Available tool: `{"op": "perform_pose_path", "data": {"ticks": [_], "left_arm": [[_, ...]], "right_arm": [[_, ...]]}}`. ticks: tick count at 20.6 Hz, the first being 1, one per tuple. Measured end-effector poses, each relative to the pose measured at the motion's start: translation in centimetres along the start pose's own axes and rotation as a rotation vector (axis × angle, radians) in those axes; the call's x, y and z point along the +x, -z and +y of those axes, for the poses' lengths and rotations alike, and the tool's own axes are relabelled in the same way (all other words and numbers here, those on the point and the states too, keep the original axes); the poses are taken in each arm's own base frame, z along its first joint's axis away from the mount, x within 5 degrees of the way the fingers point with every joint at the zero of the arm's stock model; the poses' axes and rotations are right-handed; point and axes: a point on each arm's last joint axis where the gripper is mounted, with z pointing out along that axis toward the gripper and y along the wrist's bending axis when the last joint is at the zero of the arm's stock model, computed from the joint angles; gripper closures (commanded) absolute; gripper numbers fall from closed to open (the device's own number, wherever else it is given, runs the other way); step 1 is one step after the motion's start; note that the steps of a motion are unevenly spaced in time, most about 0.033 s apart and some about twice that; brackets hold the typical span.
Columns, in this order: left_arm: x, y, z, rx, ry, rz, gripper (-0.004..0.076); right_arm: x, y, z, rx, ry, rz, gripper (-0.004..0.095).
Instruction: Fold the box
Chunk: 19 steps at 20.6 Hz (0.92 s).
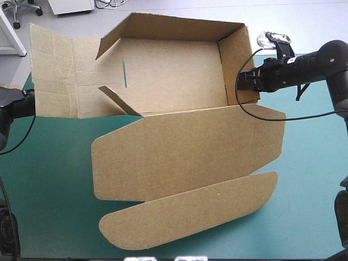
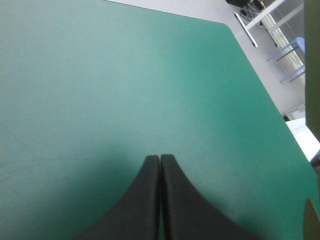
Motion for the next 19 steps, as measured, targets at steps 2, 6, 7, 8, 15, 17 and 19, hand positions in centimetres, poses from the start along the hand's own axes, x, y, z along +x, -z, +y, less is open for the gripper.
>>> {"op": "perform_pose_path", "data": {"ticks": [2,6,7,8,15,17,19], "left_arm": [[0.0,0.2,-0.4,0.011,-0.006,0.001,0.0728],[-0.2,0.6,-1.6,0.078,0.002,-0.031,0.0729],[-0.2,0.7,-1.8,0.088,0.0,-0.035,0.0729],[-0.3,0.9,-2.2,0.102,-0.007,-0.042,0.0731],[-0.3,1.8,-3.7,0.139,-0.028,-0.067,0.0734],[-0.3,2.2,-4.3,0.141,-0.044,-0.077,0.0734],[-0.4,2.4,-4.7,0.142,-0.055,-0.082,0.0734]], "right_arm": [[0.0,-0.2,-0.2,0.005,-0.001,0.006,0.0924],[0.0,-0.8,-0.7,0.012,-0.008,0.021,0.0924],[0.0,-0.8,-0.7,0.012,-0.009,0.023,0.0923],[0.0,-1.0,-0.8,0.012,-0.011,0.025,0.0923],[0.0,-1.2,-1.1,0.023,-0.01,0.034,0.0923],[0.0,-1.2,-1.2,0.03,-0.01,0.037,0.0923],[0.1,-1.2,-1.3,0.047,-0.009,0.042,0.0923]]}}
